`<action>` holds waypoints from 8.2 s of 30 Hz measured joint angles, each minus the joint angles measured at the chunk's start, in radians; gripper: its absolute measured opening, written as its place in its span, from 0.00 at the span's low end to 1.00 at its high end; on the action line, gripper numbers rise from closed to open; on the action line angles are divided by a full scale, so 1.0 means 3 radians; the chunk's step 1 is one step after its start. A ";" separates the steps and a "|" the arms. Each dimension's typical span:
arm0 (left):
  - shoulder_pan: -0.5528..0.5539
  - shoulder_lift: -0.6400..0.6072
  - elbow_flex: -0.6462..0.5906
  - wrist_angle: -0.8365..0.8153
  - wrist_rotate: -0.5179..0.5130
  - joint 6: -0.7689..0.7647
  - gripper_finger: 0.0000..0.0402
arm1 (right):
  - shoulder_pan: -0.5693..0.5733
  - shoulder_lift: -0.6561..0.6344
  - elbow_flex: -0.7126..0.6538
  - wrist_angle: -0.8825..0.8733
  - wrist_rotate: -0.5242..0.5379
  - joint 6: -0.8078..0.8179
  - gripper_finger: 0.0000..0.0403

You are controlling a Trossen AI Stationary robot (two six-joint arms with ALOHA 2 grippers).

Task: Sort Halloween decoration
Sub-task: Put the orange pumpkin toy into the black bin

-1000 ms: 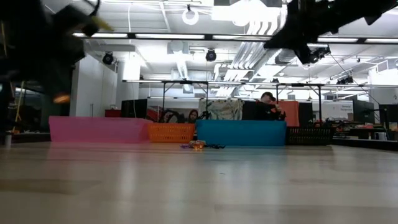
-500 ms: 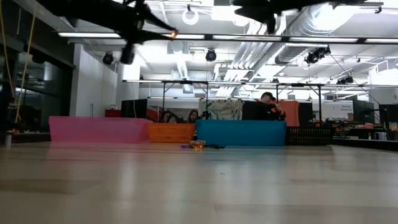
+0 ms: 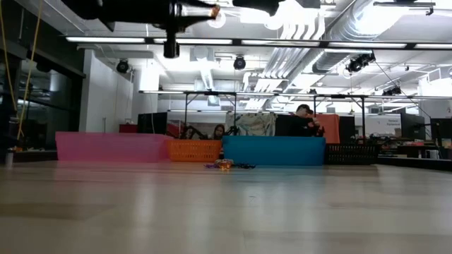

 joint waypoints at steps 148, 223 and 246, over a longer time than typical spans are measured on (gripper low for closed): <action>-0.0022 -0.0671 -0.0015 -0.0261 0.0117 0.2502 0.27 | -0.3153 0.0302 -0.0432 -0.2027 -0.0119 0.1917 0.32; 0.0202 -0.1245 -0.0015 -0.0940 -0.0175 0.2713 0.27 | -0.0028 0.1803 -0.0240 -0.0265 -0.0124 -0.0067 0.63; 0.0202 -0.1244 -0.0014 -0.0977 -0.0259 0.2711 0.27 | -0.0011 0.2128 -0.0238 0.0091 0.0103 0.0138 0.58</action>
